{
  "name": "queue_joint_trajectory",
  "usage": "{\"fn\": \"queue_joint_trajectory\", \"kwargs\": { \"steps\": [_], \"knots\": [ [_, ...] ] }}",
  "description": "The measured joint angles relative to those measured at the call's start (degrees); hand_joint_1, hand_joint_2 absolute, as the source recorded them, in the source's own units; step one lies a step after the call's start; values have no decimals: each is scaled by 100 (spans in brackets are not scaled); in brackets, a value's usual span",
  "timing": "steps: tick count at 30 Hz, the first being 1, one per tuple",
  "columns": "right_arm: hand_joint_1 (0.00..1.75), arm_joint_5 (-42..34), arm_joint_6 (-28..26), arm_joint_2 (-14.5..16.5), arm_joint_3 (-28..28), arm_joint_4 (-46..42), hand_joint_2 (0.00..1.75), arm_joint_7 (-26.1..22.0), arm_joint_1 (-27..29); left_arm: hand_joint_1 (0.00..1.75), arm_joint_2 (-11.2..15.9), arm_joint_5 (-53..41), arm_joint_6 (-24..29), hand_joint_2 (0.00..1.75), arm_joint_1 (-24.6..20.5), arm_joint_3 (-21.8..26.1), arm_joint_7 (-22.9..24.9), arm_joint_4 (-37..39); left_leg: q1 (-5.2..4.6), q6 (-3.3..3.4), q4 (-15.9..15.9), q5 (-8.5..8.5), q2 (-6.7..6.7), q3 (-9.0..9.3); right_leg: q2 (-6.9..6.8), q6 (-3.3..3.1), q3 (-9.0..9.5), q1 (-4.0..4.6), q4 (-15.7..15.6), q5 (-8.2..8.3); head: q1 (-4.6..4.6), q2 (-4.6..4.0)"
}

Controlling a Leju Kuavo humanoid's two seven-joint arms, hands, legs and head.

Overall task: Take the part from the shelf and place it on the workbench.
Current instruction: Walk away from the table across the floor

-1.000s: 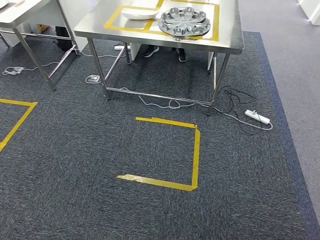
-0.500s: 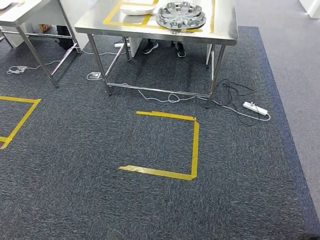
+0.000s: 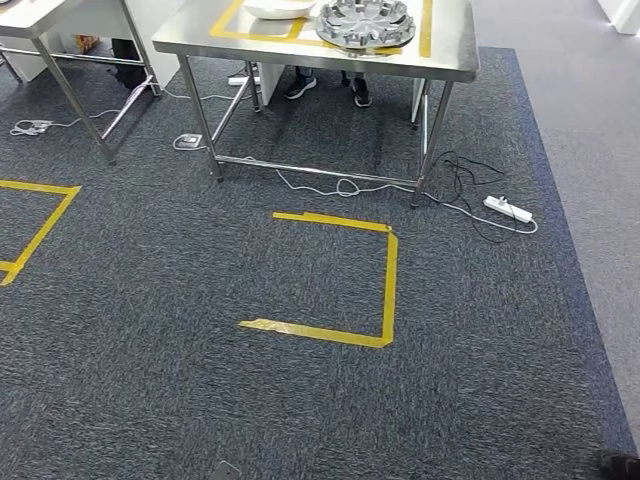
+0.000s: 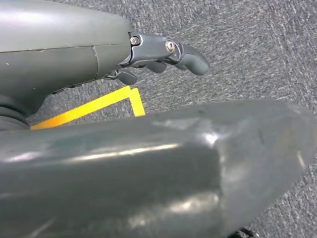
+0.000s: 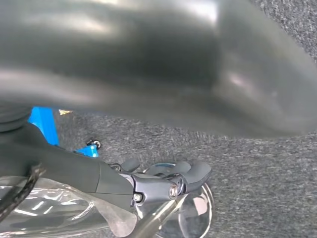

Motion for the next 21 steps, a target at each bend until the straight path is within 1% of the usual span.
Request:
{"fn": "queue_joint_trajectory", "kwargs": {
  "steps": [1,2,7,10,18,21],
  "knots": [
    [0,-2,6,0,-16,0,0,-10,-13,0,-3,0,0,0,-3,7,-1,0,-10,7,2,1,2,-7,2,-31,-19,-6,-10,18,1,0],
    [0,-5,20,0,-36,0,0,-21,-27,0,-6,0,0,0,-6,14,-2,0,-20,20,3,2,3,-10,2,-18,-33,-14,-20,26,1,0],
    [0,-20,81,0,-136,0,0,-68,-52,0,-9,-1,-9,0,-18,36,-3,-1,-70,87,15,34,7,-42,12,136,-44,-66,-45,101,-3,0],
    [0,-13,84,0,-166,0,0,-76,-55,0,-9,-2,-17,0,-14,43,-4,0,-80,114,25,57,8,-76,13,182,-42,-77,-45,130,-3,0],
    [0,-8,91,0,-230,0,0,-91,-81,0,-7,-2,-17,0,-13,50,-8,0,-74,103,26,67,7,-89,13,188,-65,-74,-36,133,-5,0],
    [0,-70,206,0,-257,0,0,-133,-97,0,-7,-2,-21,0,-14,53,-13,-1,-72,94,26,73,7,-97,13,189,-76,-72,-32,133,-5,0]
  ]
}}
